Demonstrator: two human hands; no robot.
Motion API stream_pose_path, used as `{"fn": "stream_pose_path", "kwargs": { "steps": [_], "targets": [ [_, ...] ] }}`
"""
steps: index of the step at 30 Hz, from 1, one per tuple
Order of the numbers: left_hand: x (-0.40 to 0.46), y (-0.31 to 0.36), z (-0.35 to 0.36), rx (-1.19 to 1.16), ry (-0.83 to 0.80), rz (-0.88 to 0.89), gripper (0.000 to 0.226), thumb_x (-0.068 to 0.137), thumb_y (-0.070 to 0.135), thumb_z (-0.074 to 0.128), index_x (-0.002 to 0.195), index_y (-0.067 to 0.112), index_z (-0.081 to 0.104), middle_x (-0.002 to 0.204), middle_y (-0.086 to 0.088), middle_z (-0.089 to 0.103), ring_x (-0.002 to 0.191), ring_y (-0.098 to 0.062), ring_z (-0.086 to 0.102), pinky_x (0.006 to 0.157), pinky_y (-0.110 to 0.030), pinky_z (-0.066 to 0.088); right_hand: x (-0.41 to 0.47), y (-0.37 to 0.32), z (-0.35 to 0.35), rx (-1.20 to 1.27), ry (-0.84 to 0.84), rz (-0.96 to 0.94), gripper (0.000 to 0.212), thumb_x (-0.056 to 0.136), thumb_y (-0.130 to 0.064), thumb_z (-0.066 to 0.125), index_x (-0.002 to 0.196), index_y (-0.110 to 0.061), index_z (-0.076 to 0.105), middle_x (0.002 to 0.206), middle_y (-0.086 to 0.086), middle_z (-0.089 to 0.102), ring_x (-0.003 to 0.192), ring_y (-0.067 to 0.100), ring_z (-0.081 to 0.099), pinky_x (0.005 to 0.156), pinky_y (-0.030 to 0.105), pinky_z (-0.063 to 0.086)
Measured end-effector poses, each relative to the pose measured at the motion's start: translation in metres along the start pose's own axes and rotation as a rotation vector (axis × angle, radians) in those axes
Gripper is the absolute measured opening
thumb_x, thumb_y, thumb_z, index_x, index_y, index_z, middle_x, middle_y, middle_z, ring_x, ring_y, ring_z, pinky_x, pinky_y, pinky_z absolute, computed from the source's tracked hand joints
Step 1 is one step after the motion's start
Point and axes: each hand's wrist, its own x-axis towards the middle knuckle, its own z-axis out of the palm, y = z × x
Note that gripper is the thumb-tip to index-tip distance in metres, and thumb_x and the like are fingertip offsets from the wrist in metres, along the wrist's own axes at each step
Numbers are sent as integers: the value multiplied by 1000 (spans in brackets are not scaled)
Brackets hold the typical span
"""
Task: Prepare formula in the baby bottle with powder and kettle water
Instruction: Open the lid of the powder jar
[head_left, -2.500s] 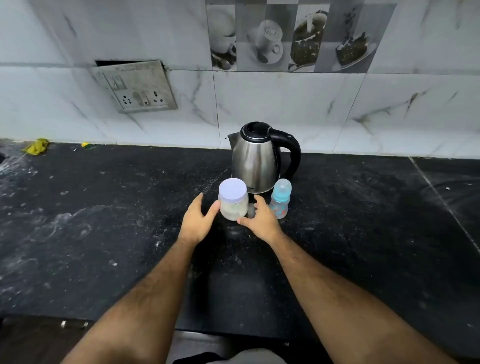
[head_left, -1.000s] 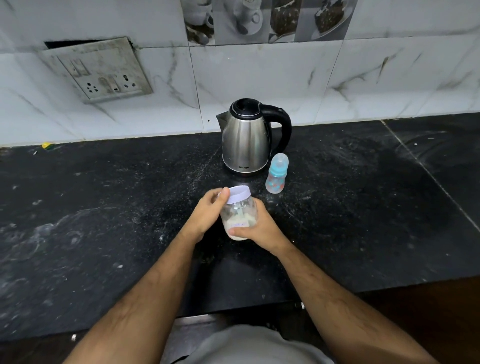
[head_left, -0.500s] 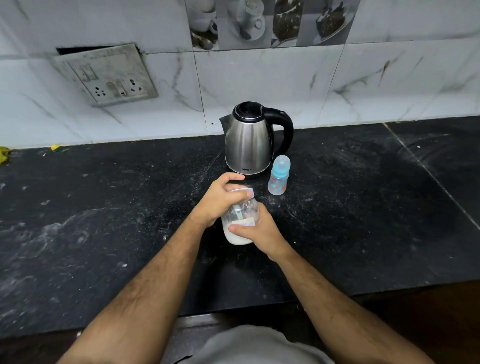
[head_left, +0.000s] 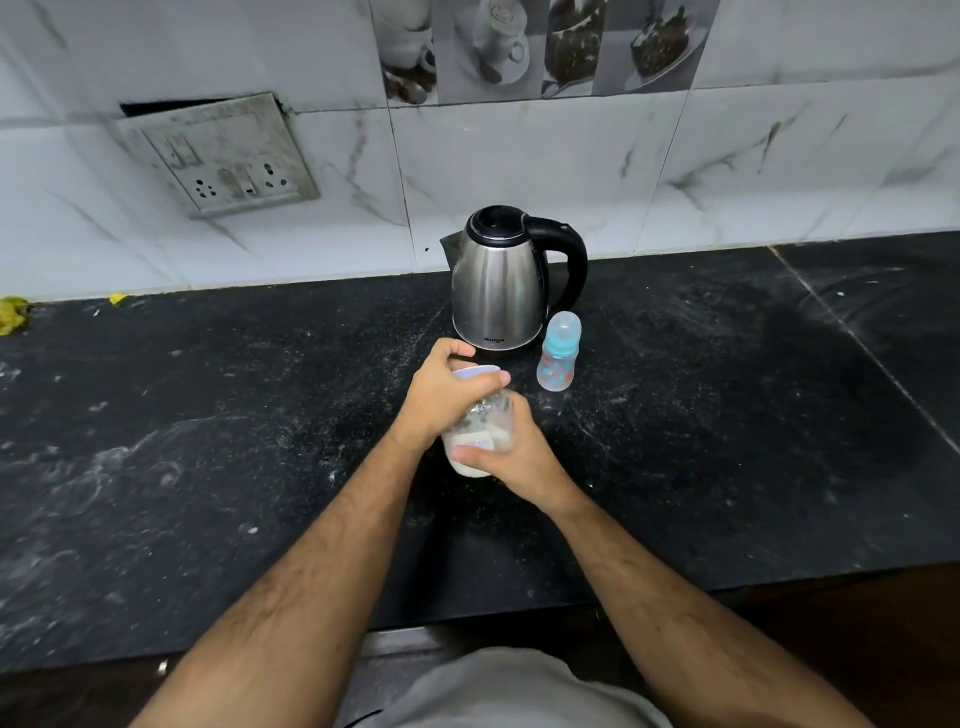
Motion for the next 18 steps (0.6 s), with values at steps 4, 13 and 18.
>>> {"fn": "stream_pose_path", "kwargs": {
  "steps": [4, 13, 18],
  "targets": [
    [-8, -3, -9, -38, -92, 14, 80, 64, 56, 79, 130, 22, 49, 110, 1, 67, 99, -10, 68, 85, -27, 55, 2, 2, -3, -20, -9, 44, 85, 63, -39, 86, 134, -25, 43, 124, -11, 60, 115, 6, 59, 103, 38, 49],
    [-20, -30, -31, -195, -68, -5, 60, 87, 5, 70, 141, 11, 43, 115, -5, 69, 103, -10, 68, 92, -21, 52, 2, 11, -13, -27, 28, 62, 88, 56, -33, 91, 130, -29, 45, 120, -11, 62, 111, 8, 61, 100, 40, 51],
    [-23, -21, -27, -168, -122, 13, 92, 60, 32, 87, 141, 23, 45, 130, -2, 57, 119, -12, 59, 98, -27, 51, -7, 10, -5, -6, -1, 47, 86, 56, -35, 90, 130, -30, 46, 119, -10, 64, 109, 7, 62, 98, 38, 53]
  ]
}}
